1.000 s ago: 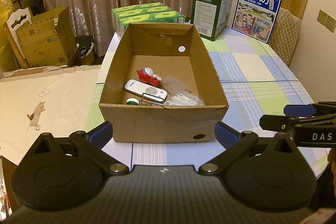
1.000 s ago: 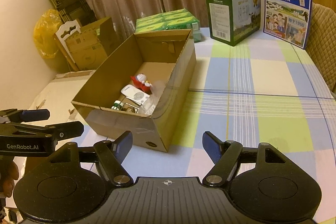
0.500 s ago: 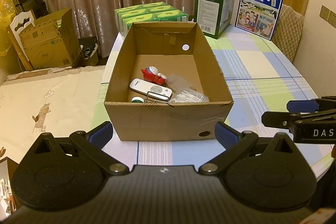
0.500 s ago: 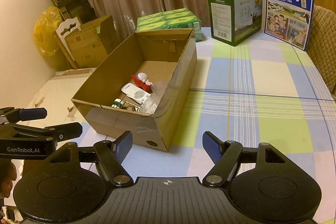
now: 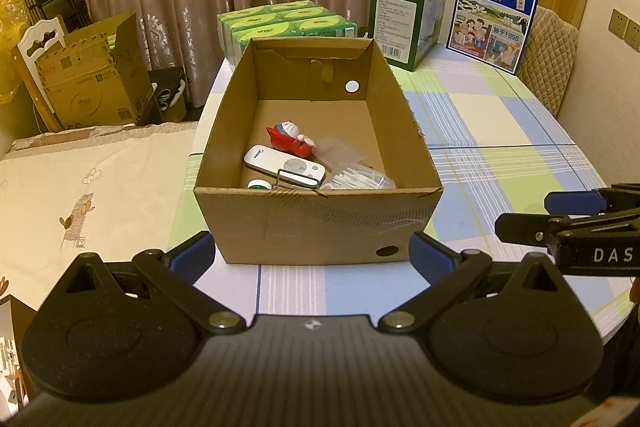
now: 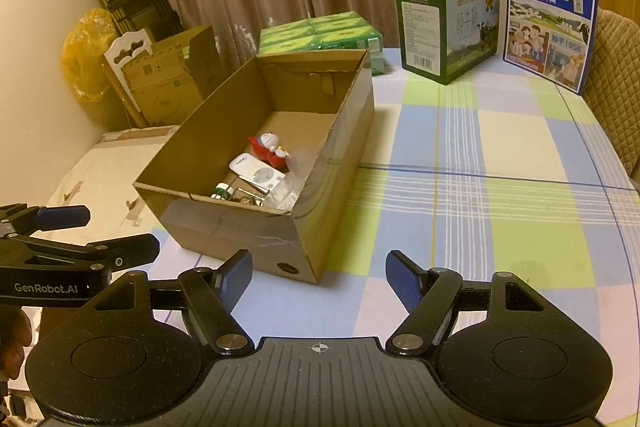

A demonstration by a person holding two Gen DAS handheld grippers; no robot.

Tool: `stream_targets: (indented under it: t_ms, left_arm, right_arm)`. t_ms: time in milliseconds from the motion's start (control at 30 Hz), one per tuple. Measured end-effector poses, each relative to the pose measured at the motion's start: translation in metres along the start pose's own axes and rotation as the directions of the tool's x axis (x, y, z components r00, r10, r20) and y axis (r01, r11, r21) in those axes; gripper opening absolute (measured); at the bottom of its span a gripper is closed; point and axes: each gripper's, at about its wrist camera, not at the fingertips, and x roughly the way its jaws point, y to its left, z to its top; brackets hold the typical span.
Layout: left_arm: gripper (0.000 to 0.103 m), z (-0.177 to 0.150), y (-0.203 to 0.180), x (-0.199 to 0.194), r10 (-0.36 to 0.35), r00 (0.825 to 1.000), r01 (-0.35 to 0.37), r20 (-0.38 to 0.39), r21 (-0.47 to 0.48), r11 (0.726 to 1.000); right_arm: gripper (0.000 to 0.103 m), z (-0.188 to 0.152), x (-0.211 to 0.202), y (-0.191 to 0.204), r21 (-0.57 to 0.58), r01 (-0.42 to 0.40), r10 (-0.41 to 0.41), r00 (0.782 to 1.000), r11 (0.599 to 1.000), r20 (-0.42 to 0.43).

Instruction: Organize rigid objects

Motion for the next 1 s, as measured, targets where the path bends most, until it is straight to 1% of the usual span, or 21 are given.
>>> stream_targets:
  t_ms: [1000]
  left_arm:
    - [0.102,0.0003,-0.0008,0.0033,-0.001,1.000,0.001,-0.002,-0.005,1.000]
  right_arm:
    - [0.071,0.0006,-0.0008,0.0015,0.009,0.002,-0.002,1.000,1.000,-0.001]
